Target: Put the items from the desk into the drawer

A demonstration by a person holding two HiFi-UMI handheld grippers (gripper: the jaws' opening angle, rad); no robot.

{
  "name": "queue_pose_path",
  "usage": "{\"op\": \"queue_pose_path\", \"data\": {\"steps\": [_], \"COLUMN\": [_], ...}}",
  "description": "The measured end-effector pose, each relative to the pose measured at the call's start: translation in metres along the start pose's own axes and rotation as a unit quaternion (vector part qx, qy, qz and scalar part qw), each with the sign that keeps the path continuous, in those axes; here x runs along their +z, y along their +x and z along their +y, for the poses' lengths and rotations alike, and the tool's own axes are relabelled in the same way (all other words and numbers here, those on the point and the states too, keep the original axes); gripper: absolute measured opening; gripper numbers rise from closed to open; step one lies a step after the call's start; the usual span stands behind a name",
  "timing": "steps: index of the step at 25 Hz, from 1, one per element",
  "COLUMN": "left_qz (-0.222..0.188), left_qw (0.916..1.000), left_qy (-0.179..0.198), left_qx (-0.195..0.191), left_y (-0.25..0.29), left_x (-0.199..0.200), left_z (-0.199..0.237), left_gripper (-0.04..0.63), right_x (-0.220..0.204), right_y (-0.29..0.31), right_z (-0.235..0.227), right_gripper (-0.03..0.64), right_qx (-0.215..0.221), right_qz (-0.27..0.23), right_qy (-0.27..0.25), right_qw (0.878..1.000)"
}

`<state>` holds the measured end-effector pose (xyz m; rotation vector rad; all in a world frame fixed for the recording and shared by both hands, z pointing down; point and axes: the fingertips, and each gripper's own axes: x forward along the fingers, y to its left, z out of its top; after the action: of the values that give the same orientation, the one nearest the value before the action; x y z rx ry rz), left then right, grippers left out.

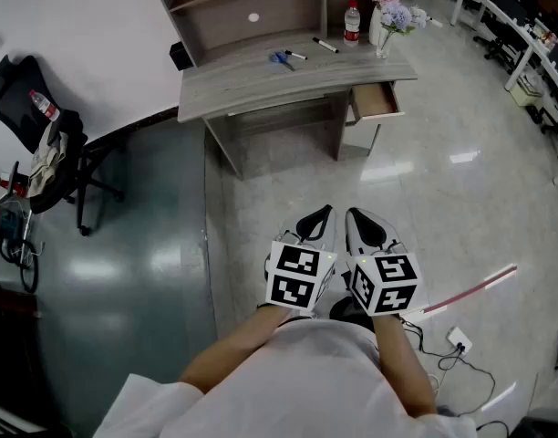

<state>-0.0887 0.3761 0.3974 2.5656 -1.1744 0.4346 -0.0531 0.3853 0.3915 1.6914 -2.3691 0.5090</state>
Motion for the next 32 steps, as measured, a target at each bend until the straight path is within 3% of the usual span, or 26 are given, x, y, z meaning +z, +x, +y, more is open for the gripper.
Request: {"op": "queue_pose_path", "data": {"steps": [18,32], "left_qz": [-0.003,0.005], "left_qw": [0.9999,0.9998], "left_qy": [-0.01,-0.008], "left_qx": [0.006,0.02], "left_y": [0.013,0.101], "left_x": [0.009,0.045], "left_z": [0.034,0.087], "left_gripper": [0.003,0.003], "right_x": [0.013,0.044], "right_y": [0.033,0.123], "right_z": [0.002,-0.05], "right_gripper": [0.002,0.002], "right_qx": [0.007,0.026], "right_qz": [-0.003,0.002], "right_qy": [0.0,0.003], "right_qw": [1.0,1.0]}}
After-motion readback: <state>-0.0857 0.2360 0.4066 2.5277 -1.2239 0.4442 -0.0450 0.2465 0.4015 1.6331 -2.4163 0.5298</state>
